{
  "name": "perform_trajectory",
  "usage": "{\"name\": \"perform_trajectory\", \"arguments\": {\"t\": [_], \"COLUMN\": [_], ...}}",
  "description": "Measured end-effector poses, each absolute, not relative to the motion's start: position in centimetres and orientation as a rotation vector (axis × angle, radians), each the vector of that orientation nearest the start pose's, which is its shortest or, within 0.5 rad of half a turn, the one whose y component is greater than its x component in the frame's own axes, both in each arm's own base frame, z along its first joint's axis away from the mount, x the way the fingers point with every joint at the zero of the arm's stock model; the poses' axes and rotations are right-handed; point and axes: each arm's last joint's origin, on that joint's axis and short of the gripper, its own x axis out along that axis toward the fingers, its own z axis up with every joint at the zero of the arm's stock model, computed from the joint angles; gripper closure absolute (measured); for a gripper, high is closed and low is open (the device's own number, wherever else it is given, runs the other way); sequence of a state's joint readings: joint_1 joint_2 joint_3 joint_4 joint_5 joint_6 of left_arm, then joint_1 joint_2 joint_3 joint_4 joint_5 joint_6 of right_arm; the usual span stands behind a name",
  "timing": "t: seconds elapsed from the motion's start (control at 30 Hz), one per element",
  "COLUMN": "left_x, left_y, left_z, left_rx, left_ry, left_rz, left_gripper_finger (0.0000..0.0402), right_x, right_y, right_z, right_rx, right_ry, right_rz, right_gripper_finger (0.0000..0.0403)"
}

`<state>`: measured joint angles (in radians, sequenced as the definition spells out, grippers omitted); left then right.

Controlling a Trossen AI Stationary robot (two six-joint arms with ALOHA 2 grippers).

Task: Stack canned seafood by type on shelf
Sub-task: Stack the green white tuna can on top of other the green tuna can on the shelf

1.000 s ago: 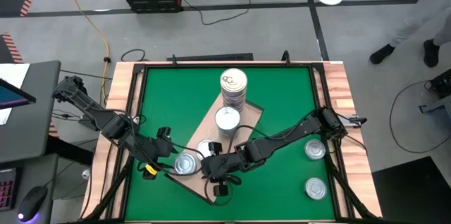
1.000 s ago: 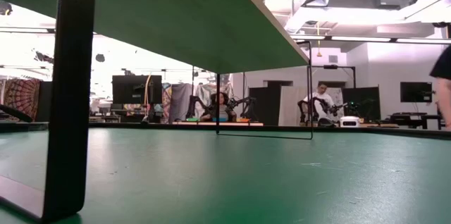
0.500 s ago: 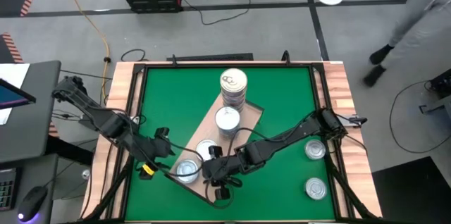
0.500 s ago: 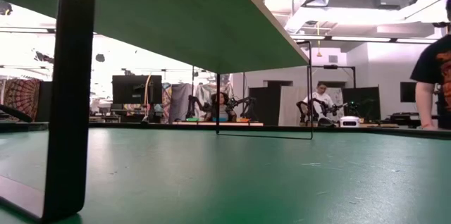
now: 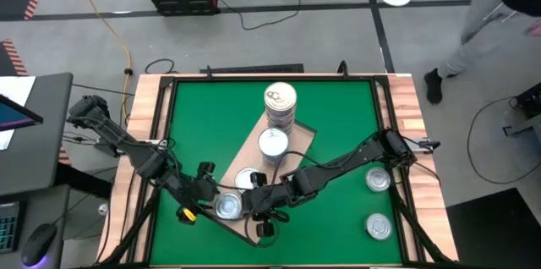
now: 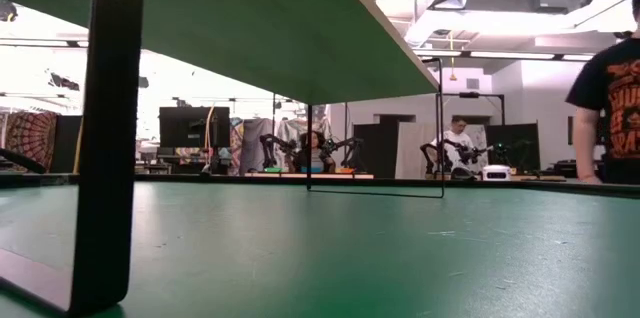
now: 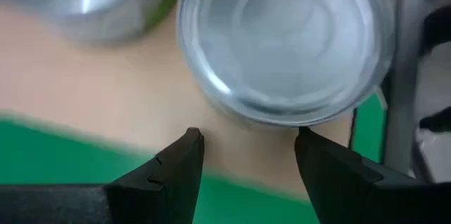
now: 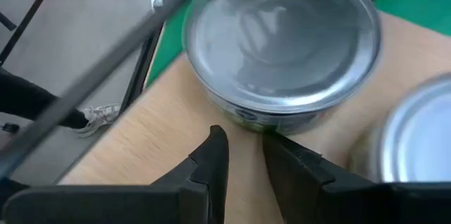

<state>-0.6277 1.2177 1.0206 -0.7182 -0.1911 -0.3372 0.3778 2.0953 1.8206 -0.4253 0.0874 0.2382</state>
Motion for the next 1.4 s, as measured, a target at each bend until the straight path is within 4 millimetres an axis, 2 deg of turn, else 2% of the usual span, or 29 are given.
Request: {"name": "perform_trajectory", "arguments": {"t": [0.27,0.67,1.23,1.4], "left_x": [20.2,19.3,20.7,21.1], "left_y": [-13.9,-13.2,-10.7,-10.0], "left_z": [28.8,30.4,31.2,31.3], "left_rx": [0.014,-0.092,-0.191,-0.186], "left_ry": [0.846,0.789,0.713,0.69], "left_rz": [-0.265,-0.257,-0.143,-0.128], "left_gripper_finger": [0.019,0.019,0.019,0.019], "right_x": [44.7,44.9,43.7,43.3], "right_y": [17.1,16.7,16.2,16.7], "right_z": [26.2,28.4,30.3,30.8], "right_rx": [0.066,0.066,0.189,0.201], "right_ry": [0.696,0.669,0.809,0.825], "right_rz": [0.173,0.142,0.019,0.02], "right_gripper_finger": [0.0269,0.0269,0.0269,0.0269]}}
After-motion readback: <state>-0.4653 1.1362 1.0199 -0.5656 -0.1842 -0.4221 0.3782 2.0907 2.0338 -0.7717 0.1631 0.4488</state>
